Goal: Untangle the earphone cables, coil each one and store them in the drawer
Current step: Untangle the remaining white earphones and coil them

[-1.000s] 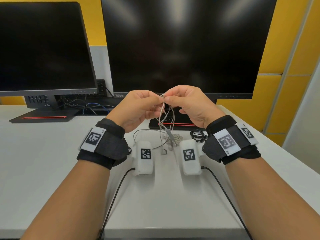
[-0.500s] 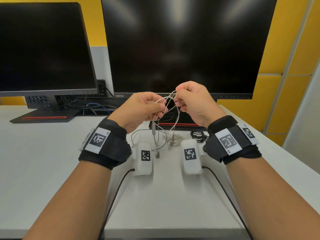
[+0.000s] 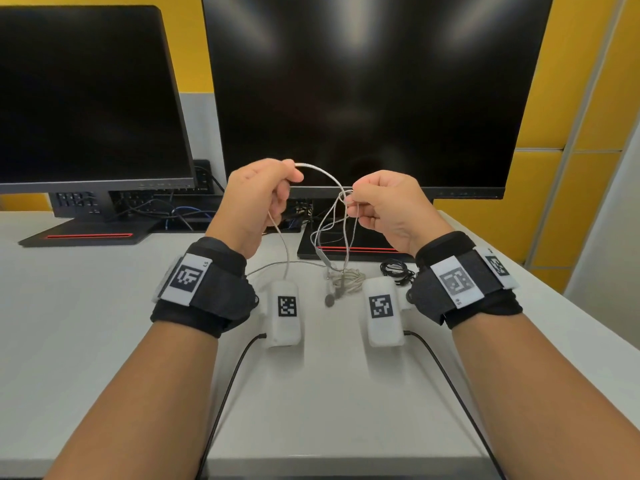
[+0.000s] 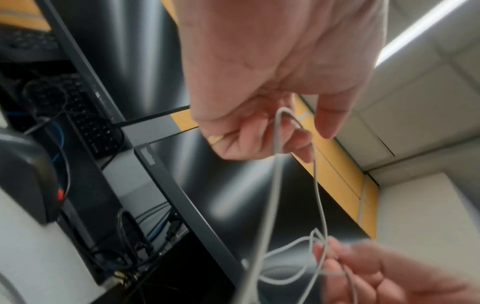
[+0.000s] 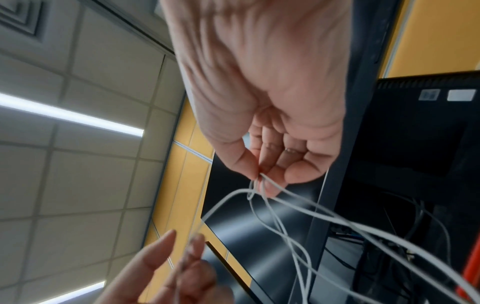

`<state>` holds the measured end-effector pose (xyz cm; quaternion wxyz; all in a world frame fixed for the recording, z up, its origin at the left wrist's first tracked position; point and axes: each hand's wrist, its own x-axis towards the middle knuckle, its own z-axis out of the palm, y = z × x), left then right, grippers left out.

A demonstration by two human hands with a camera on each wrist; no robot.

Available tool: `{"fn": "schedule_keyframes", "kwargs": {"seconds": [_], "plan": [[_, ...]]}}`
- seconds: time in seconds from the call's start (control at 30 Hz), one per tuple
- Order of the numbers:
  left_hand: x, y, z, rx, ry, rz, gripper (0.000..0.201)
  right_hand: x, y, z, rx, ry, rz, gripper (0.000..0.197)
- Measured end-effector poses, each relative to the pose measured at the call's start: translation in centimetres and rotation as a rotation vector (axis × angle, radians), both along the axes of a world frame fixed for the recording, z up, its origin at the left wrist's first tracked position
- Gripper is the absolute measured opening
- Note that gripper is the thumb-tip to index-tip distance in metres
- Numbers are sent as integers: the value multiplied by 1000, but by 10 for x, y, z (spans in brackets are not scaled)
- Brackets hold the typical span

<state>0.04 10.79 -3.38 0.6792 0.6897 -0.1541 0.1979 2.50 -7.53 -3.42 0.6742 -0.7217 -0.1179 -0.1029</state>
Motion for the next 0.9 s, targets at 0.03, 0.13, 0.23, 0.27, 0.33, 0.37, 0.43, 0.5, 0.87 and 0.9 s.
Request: {"fn": "schedule_keyframes", "kwargs": {"seconds": [0.03,0.13,0.23,0.27,0.33,0.37,0.43,0.5,0.87,0.9], "plan": [[1,-1,-1,47,24,58,23,-1,0,0,23,-3,25,9],[1,-6,-5,228,-14,182,14,-2,2,1,29,-12,62,15],[0,-10,-7,349,-62,138,12,-3,3,1,34,-14,106,18],[0,-11,-7,388,-55,128,12,-4,4,1,39,-18,118,18],[3,-10,-8,453,-38,141,12,-5,4,1,40,-25,127,19],[3,-10,-8,469,-33,155,10,-5,4,1,33,-29,124,20],[3,-9,-8,466,-38,171,9,-4,4,1,-11,-35,102,19],[1,-8,-6,351,-60,123,10,-2,4,-1,-86,-38,71,17],[-7,-1,9,-503,-186,-193,26,1,2,-4,-145,8,-21,14],[-6,-1,11,-492,-144,-177,29,1,2,-3,-105,10,-11,15]]}}
